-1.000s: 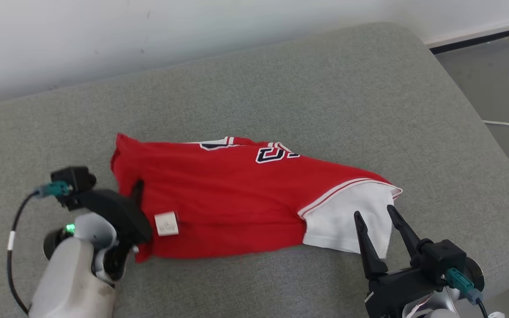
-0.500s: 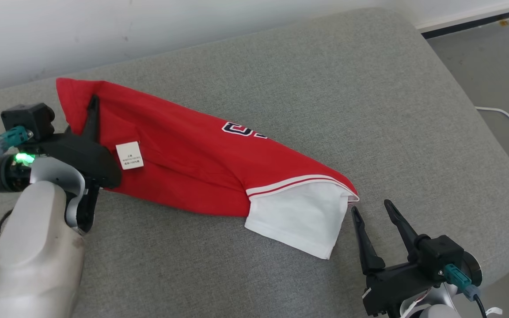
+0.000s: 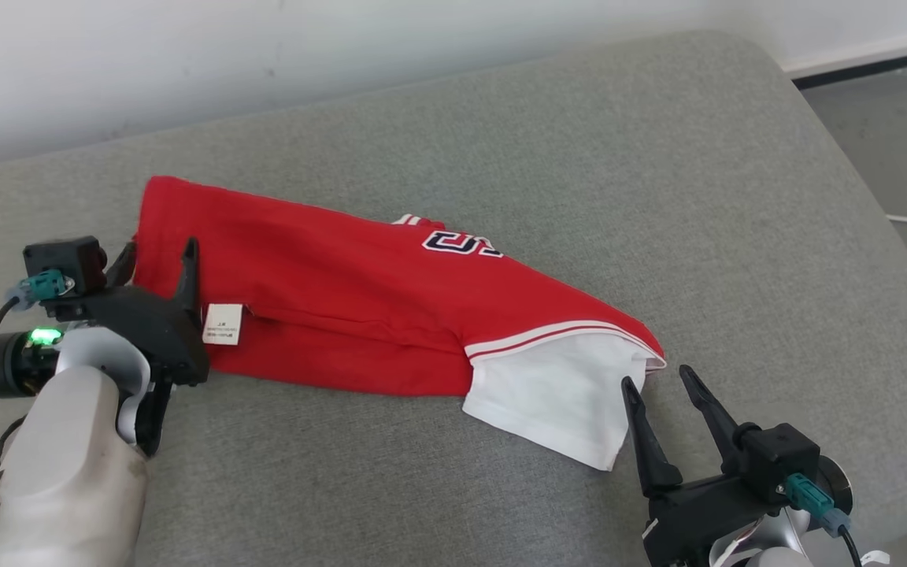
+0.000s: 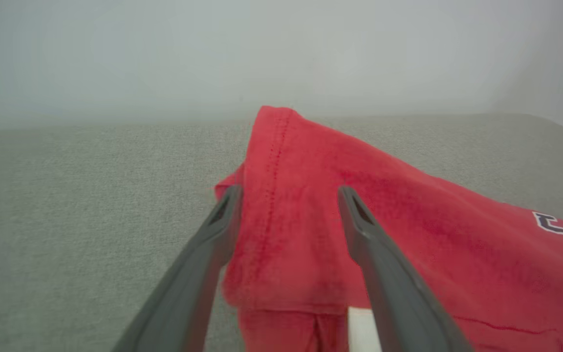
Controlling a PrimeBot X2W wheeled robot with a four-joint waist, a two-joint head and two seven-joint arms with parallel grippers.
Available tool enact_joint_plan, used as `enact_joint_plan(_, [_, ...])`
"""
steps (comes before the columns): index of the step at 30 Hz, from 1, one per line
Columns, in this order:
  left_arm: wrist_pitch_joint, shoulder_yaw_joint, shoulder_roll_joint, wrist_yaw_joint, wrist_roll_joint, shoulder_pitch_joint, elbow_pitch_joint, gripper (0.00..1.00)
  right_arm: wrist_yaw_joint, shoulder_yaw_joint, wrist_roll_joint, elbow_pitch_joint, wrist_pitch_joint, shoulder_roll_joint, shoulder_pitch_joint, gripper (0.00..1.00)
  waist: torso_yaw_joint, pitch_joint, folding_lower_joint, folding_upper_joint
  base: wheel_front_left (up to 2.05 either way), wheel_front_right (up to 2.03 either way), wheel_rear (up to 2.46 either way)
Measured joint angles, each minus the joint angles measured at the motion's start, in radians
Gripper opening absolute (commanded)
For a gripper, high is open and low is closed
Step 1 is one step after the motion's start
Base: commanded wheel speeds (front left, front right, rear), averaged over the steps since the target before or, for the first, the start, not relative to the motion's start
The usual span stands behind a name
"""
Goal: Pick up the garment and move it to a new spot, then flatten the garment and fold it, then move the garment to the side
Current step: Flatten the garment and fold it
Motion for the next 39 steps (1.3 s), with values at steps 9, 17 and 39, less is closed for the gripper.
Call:
enact_joint_plan(9, [0.048, 0.002, 0.014, -0.004, -0.032, 0.026, 0.038, 1.0, 0.0, 0.02, 0.01, 0.015, 0.003, 0.0, 0.007, 1.0, 0.034, -0.058, -0.0002, -0.0001, 0.0, 0.0, 0.0])
enact_joint_plan(17, [0.083, 0.003, 0.033, 0.001, -0.045, 0.03, 0.057, 1.0, 0.0, 0.02, 0.008, 0.002, 0.011, 0.0, 0.009, 1.0, 0.01, -0.054, -0.0002, -0.0002, 0.0, 0.0, 0.0])
enact_joint_plan(39, [0.12, -0.006, 0.0, -0.026, -0.127, 0.014, 0.006, 0.0, 0.0, 0.003, 0.013, -0.004, -0.002, 0.0, 0.002, 1.0, 0.043, -0.006, 0.0, -0.0001, 0.0, 0.0, 0.0])
